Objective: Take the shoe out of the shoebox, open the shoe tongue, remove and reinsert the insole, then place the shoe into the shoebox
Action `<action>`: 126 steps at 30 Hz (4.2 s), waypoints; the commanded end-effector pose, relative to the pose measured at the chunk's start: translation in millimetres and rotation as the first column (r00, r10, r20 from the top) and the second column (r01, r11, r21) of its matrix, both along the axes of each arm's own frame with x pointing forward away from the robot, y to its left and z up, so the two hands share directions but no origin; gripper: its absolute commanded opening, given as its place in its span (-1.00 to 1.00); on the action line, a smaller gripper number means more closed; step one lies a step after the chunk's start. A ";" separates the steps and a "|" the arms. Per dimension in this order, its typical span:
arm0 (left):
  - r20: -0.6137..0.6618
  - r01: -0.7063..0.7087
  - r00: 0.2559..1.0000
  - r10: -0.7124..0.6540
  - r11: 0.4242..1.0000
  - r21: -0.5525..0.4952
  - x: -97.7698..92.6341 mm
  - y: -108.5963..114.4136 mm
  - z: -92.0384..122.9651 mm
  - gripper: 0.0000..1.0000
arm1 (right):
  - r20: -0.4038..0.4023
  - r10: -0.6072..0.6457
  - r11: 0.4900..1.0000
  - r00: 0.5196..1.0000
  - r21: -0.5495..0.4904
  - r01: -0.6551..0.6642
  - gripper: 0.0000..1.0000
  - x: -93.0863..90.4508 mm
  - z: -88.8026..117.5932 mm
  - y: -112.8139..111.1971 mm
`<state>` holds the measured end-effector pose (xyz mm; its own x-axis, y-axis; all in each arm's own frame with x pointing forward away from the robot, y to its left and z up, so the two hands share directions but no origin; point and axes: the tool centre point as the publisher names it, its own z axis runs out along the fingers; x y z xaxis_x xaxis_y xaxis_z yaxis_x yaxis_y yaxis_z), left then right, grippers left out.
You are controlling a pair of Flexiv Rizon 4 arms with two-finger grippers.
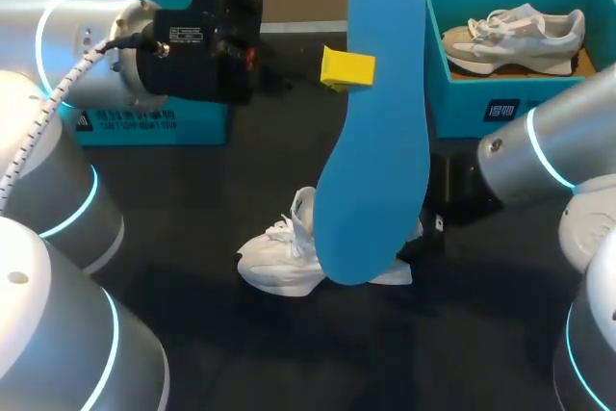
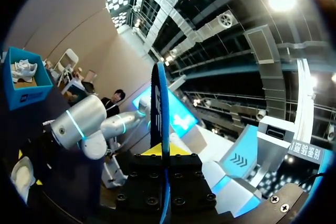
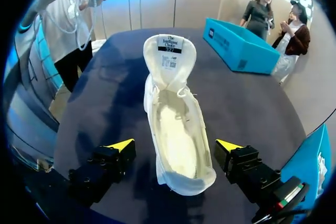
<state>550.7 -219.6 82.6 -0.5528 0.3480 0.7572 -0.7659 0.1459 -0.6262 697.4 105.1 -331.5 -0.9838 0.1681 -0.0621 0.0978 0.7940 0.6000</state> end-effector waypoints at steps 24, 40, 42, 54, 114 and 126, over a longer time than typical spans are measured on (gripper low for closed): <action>0.000 0.000 1.000 0.000 1.000 0.001 -0.5 0.2 -0.6 -1.00 | -0.044 -0.034 0.907 0.998 -0.421 0.012 1.00 -3.6 27.3 4.8; 0.000 0.000 1.000 0.000 1.000 0.001 -0.5 0.2 -0.6 -1.00 | -0.096 -0.039 0.857 0.995 -0.516 -0.016 1.00 -2.1 22.3 15.8; 0.000 0.000 1.000 0.000 1.000 0.001 -0.5 0.2 -0.6 -1.00 | -0.099 -0.039 0.857 0.994 -0.516 -0.017 1.00 -1.7 22.7 16.6; 0.000 0.000 1.000 0.000 1.000 0.001 -0.5 0.2 -0.6 -1.00 | -0.103 -0.041 0.858 0.994 -0.513 -0.018 1.00 0.9 19.6 15.0; 0.000 0.000 1.000 0.000 1.000 0.001 -0.5 0.2 -0.6 -1.00 | -0.114 0.031 0.854 0.993 -0.513 -0.086 1.00 46.2 -4.8 20.3; 0.000 0.000 1.000 0.000 1.000 0.001 -0.5 0.2 -0.6 -1.00 | -0.156 0.060 0.855 0.986 -0.502 -0.132 1.00 63.2 -50.0 34.1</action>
